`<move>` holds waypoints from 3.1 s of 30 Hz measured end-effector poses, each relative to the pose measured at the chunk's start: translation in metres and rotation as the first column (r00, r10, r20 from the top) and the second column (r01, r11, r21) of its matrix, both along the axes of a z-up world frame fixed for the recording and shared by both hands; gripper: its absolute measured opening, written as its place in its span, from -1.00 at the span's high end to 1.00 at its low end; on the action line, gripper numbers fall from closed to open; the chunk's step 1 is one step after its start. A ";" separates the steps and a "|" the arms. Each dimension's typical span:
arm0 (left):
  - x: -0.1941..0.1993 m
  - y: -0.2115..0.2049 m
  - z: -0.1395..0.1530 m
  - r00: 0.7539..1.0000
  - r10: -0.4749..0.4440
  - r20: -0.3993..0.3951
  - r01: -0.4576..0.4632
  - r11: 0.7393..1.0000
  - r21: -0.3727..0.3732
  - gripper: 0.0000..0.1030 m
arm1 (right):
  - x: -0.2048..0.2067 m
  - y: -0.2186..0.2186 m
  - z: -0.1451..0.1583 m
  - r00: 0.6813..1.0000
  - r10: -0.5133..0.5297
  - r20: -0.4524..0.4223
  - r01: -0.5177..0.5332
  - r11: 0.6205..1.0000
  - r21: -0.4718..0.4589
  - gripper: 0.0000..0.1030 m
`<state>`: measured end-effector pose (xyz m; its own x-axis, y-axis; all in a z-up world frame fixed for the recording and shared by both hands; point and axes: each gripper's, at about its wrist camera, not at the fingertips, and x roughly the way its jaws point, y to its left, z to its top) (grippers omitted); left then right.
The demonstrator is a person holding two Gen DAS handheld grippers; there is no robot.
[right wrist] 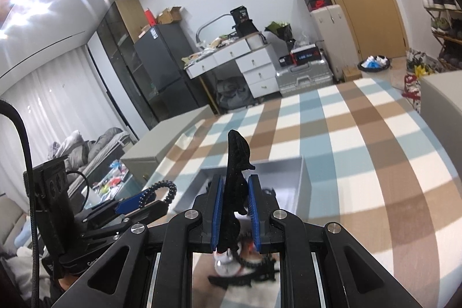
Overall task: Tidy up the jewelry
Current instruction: 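Lift the claw clip with the right tool while the left tool lifts the black hair tie, then lower both held items into the grey box and open both tools, then move both open tools back toward the remaining jewelry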
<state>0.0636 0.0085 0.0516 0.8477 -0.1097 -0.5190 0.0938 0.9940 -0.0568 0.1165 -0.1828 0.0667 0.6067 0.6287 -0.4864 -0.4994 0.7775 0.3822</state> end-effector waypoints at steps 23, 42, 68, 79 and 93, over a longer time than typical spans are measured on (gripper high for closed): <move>0.026 0.007 -0.015 0.999 0.047 0.001 -0.047 0.999 0.008 0.28 | 0.042 0.013 -0.018 0.999 -0.035 -0.020 0.034 0.998 -0.056 0.68; 0.029 -0.001 -0.029 0.999 0.042 -0.032 -0.041 0.998 0.042 0.28 | 0.044 0.022 -0.038 0.995 -0.096 -0.011 0.092 0.974 -0.209 0.68; 0.030 -0.010 -0.034 0.999 0.044 -0.019 -0.043 0.998 0.050 0.17 | 0.041 0.035 -0.044 0.999 -0.018 -0.045 0.009 0.982 -0.188 0.63; 0.018 -0.009 -0.023 1.000 -0.005 -0.019 0.006 1.000 0.012 -0.71 | 0.021 0.020 -0.028 1.000 0.002 -0.015 -0.005 0.977 -0.213 -0.15; -0.014 0.005 -0.032 0.995 0.081 -0.062 -0.083 0.996 -0.018 -0.98 | -0.011 0.006 -0.048 0.998 0.010 -0.057 -0.025 0.960 -0.279 -1.00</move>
<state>0.0492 0.0131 0.0198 0.8210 -0.0523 -0.5685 0.0076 0.9967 -0.0807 0.1057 -0.1770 0.0190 0.5648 0.4730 -0.6762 -0.4983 0.8487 0.1775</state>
